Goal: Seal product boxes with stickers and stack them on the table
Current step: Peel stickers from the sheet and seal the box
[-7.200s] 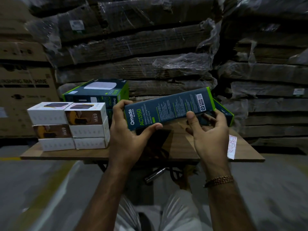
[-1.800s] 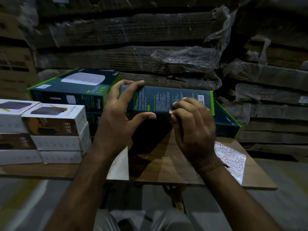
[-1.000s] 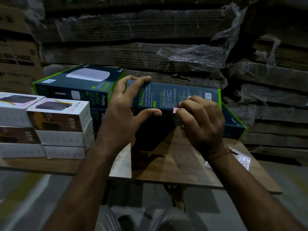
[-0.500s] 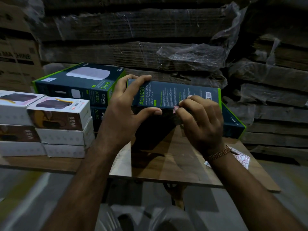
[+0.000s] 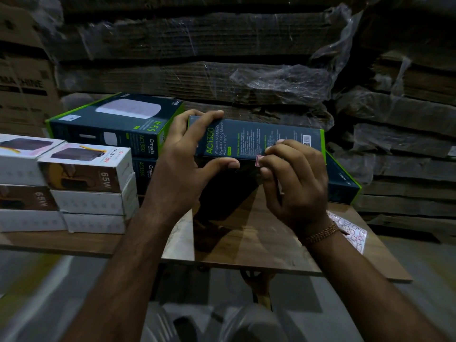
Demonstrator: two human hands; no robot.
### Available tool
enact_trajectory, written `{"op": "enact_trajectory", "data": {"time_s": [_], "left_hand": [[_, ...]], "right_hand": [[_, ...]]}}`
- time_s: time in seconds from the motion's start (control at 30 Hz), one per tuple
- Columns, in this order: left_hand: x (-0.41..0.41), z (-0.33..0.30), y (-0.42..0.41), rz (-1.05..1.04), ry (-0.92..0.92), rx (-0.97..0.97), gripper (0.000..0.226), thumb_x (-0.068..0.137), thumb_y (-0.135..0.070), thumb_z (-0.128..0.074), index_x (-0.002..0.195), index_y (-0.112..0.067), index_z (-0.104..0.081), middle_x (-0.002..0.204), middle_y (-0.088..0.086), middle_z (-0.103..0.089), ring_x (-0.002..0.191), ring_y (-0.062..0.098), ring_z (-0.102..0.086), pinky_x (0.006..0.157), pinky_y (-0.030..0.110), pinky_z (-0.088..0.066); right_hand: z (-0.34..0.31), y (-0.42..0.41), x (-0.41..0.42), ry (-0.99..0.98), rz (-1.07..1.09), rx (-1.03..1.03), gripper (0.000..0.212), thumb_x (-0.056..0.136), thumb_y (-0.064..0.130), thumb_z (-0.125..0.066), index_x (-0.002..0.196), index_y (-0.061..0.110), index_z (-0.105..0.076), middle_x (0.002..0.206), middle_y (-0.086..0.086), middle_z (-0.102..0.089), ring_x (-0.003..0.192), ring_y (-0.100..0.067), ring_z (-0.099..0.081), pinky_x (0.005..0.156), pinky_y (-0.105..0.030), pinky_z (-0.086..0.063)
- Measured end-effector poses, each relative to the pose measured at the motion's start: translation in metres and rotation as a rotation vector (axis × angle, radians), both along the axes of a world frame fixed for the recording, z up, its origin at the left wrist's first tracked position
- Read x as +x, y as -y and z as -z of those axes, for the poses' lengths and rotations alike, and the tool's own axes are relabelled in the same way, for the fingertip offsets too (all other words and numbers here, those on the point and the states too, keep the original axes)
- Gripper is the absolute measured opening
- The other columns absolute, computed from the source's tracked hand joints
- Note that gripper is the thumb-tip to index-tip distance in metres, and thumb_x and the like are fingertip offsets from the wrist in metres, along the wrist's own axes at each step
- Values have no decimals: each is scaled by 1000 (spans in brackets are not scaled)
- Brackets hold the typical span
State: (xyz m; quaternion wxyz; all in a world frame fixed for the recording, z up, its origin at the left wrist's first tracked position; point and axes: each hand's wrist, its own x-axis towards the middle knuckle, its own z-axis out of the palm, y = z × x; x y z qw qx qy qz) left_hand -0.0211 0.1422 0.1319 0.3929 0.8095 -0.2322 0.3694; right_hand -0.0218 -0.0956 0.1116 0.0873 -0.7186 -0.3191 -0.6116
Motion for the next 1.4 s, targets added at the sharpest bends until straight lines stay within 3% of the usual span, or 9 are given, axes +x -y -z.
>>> {"op": "enact_trajectory", "data": {"time_s": [0.27, 0.53, 0.73, 0.87, 1.13, 1.4], "left_hand": [[2, 1, -2, -4, -1, 9, 83, 84, -56, -78, 156, -24, -51, 149, 7, -45, 141, 17, -46, 115, 17, -41], [-1, 0, -2, 4, -5, 9, 86, 83, -63, -72, 156, -24, -50, 149, 6, -45, 140, 16, -46, 115, 27, -46], [1, 0, -3, -1, -2, 15, 86, 82, -63, -73, 156, -26, -50, 148, 5, -46, 140, 16, -47, 115, 24, -45], [2, -1, -4, -3, -7, 20, 86, 82, -66, -71, 156, -26, -50, 148, 5, -46, 139, 15, -46, 112, 13, -40], [2, -2, -3, 1, -12, 20, 87, 81, -67, -69, 155, -25, -51, 149, 6, -46, 140, 17, -46, 114, 23, -43], [1, -4, -3, 1, -10, 13, 87, 80, -69, -69, 154, -27, -52, 147, 2, -46, 136, 11, -46, 110, 15, -41]], "right_hand": [[-2, -9, -6, -55, -48, 124, 11, 97, 11, -76, 97, 1, -80, 106, -14, -75, 106, -35, -70, 90, -53, -53], [-2, -9, -10, -106, -52, 135, 14, 96, 13, -77, 101, 0, -79, 109, -15, -74, 109, -36, -68, 91, -53, -52], [-5, -7, -9, -115, -50, 114, 13, 97, 13, -77, 103, 1, -79, 110, -15, -73, 109, -35, -67, 91, -53, -52], [-5, -6, -9, -131, -53, 110, 14, 96, 12, -77, 104, 1, -78, 111, -15, -72, 111, -34, -66, 92, -53, -52], [-9, -6, -10, -184, -99, 147, 14, 94, 11, -79, 103, 0, -78, 109, -16, -69, 109, -33, -63, 93, -51, -51], [-19, -10, -12, -234, -111, 188, 14, 97, 16, -78, 100, 2, -78, 112, -14, -68, 110, -32, -62, 93, -49, -51]]}}
